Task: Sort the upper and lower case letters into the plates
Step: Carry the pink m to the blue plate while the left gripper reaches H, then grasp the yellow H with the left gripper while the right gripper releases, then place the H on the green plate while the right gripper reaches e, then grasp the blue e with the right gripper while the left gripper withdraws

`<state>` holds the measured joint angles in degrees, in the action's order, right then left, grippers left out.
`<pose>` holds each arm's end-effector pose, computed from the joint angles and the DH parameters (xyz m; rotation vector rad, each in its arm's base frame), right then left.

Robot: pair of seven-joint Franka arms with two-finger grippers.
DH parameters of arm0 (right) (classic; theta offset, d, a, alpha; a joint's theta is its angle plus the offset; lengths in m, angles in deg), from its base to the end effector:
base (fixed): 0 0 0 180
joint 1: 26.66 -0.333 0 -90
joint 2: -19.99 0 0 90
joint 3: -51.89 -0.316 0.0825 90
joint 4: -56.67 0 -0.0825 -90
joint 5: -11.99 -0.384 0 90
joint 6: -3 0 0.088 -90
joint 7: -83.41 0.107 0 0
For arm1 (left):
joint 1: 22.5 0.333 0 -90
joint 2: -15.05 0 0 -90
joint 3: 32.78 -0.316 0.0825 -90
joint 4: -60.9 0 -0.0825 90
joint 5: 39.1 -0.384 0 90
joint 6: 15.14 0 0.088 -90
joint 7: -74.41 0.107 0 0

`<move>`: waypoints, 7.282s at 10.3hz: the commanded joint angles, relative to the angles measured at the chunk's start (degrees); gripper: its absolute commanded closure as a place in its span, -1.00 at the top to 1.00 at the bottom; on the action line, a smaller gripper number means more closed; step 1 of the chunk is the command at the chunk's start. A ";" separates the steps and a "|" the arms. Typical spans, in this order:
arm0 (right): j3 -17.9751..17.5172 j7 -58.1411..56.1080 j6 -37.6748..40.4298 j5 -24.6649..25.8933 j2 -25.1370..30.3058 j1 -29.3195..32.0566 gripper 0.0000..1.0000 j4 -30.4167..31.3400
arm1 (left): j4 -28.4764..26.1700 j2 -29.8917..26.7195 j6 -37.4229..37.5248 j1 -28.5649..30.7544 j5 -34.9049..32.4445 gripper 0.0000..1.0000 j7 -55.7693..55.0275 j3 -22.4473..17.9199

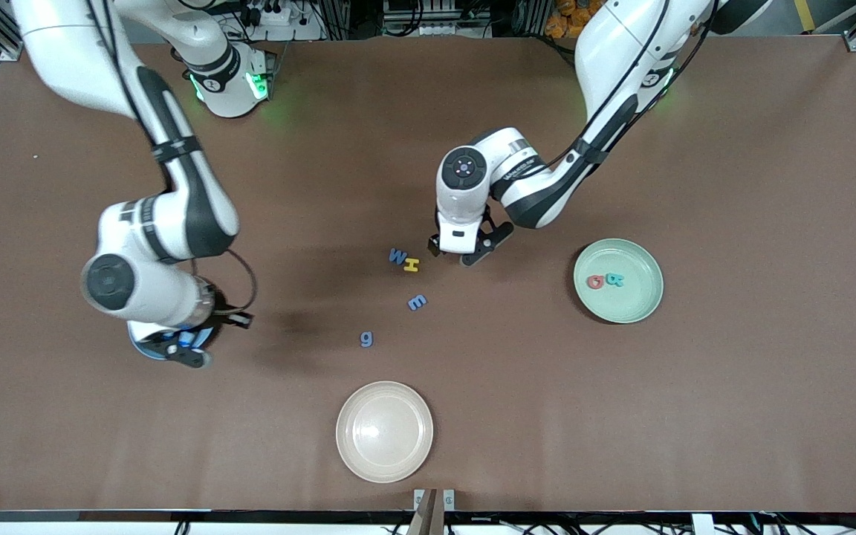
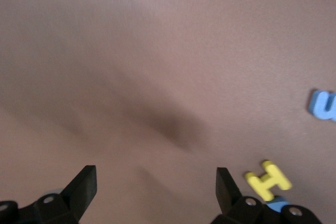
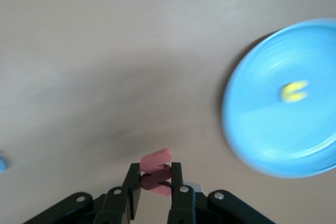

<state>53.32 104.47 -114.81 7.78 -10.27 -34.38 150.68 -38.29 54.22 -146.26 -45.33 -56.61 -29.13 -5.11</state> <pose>0.6651 0.0791 0.3003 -3.0803 0.4546 0.1887 0.4495 -0.4881 0.2190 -2.8742 -1.2262 0.1249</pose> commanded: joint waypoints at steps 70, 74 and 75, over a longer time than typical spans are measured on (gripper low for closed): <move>-0.47 67.62 -16.74 -0.54 -20.72 -32.70 1.00 -14.65 | -8.93 -10.53 14.58 23.63 1.25 1.00 44.80 6.76; -0.47 68.14 -12.19 2.79 -23.34 -33.41 1.00 -18.49 | -5.57 -8.58 14.58 19.15 1.33 1.00 42.37 6.78; -0.47 68.76 -11.56 2.80 -24.23 -33.58 1.00 -20.34 | -5.05 -8.41 14.58 19.14 1.16 1.00 42.98 6.87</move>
<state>52.19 170.94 -128.56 9.18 -31.37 -67.06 135.77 -45.22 44.45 -131.83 -26.24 -54.32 14.13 1.73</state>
